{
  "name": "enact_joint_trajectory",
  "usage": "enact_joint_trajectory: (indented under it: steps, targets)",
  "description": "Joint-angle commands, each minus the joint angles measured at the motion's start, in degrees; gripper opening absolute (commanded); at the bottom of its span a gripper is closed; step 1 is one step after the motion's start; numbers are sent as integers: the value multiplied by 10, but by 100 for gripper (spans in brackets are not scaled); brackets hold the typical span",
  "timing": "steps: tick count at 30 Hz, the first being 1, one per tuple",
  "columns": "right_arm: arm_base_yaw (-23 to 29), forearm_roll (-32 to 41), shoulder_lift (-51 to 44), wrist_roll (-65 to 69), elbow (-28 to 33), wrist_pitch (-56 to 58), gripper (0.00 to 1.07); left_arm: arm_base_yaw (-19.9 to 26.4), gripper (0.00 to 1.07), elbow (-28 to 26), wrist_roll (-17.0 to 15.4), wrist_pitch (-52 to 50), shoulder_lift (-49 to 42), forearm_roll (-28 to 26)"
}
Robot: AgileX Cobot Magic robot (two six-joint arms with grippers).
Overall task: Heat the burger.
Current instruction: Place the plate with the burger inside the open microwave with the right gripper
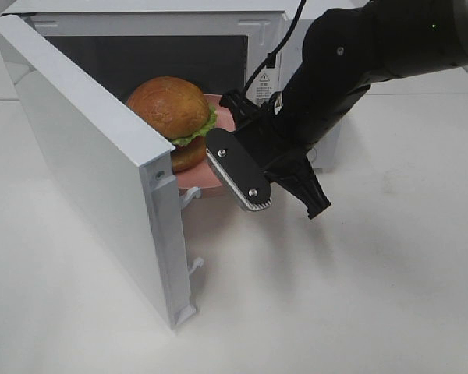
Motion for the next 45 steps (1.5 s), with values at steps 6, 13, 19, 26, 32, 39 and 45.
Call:
enact_joint_trajectory:
  steps: [6,13,19,26,32,39,45]
  targets:
    - [-4,1,26,33,-53,-38,0,1,100,1,-1,-8,-13,0]
    - [-4,-3,58,58,-96,-39,0,1,100,1,-1,-8,-13,0]
    - [-4,-5,78,66,-129,-37,0,1,100,1,-1,-8,-13,0]
    - [-4,-48,117,135,-190,-37,0,1,100,1,-1,-8,-13,0]
    - [-4,-48,148,147,-228,-34,0,1,100,1,-1,-8,-13,0]
    - [-4,-58,183,159,-282,-7,0,1,100,1,-1,-8,-13,0]
    - [-4,-95,207,209,-326,3,0,1,100,1,-1,-8,-13,0]
